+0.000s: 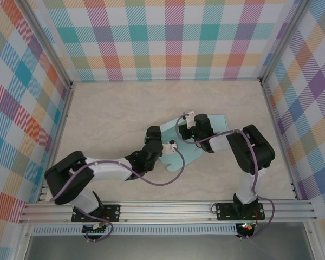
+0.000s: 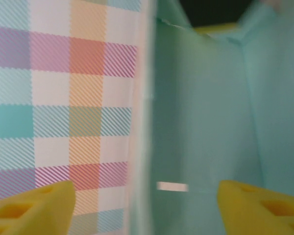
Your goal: Fold the paper box
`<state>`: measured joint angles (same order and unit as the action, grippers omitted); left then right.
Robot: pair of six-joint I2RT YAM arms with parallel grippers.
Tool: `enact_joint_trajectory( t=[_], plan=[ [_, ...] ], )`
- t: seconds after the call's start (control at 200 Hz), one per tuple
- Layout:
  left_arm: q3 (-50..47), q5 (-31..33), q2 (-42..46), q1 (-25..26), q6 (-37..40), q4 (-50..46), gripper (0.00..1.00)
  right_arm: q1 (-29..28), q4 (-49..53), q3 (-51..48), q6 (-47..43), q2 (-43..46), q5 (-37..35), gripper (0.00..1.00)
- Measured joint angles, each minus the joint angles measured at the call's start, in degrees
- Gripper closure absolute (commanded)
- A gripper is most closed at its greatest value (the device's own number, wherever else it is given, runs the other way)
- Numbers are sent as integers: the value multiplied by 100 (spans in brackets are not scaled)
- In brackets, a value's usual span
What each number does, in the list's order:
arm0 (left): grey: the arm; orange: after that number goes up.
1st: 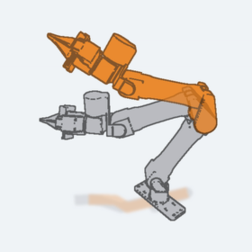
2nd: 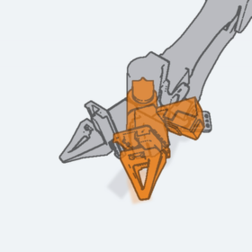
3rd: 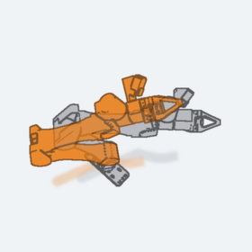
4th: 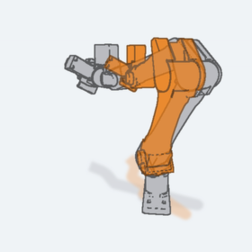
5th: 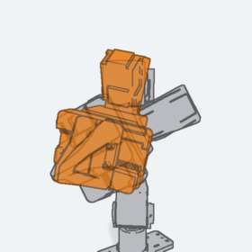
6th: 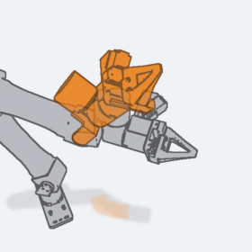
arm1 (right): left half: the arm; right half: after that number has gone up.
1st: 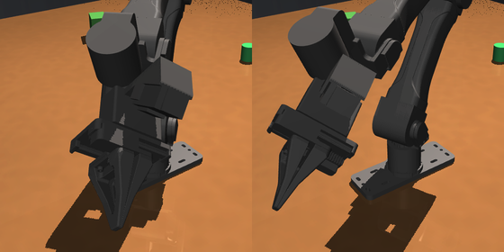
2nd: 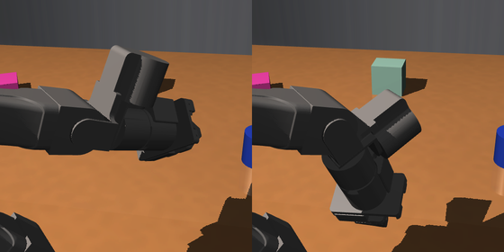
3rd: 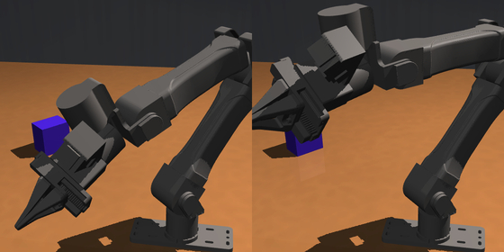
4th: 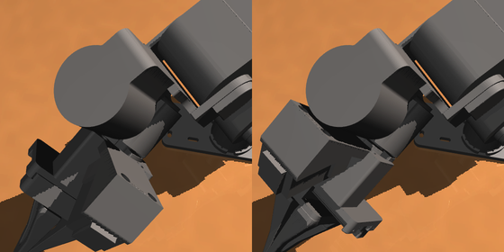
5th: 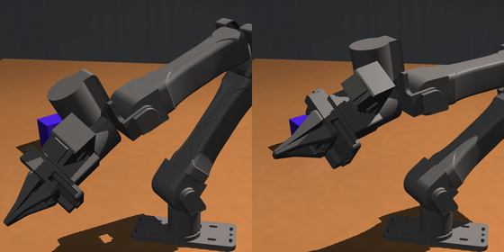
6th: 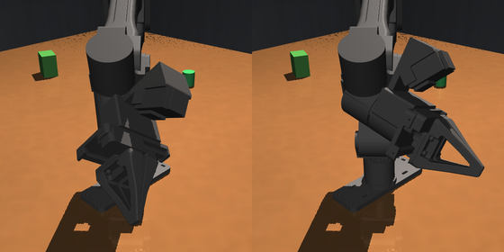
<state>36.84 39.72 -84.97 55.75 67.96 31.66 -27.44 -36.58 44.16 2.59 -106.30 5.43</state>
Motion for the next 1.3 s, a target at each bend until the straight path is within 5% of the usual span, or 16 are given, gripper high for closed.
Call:
enact_joint_trajectory(
  t=[0.235,0.57,0.825,1.3],
  plan=[
    [7,-588,2264,0,-2457,-566,0,-149,120,-144,-120,214,-450,100],
    [17,-55,4203,-643,-6570,-2133,0,-160,863,-144,-140,1019,-785,100],
    [643,-837,3506,-1563,-8655,-3790,0,-166,1303,-136,61,1421,-1196,100],
    [1132,-2428,1864,-1733,-9447,-3985,0,-168,1683,-275,404,2282,-1843,100]
  ],
)
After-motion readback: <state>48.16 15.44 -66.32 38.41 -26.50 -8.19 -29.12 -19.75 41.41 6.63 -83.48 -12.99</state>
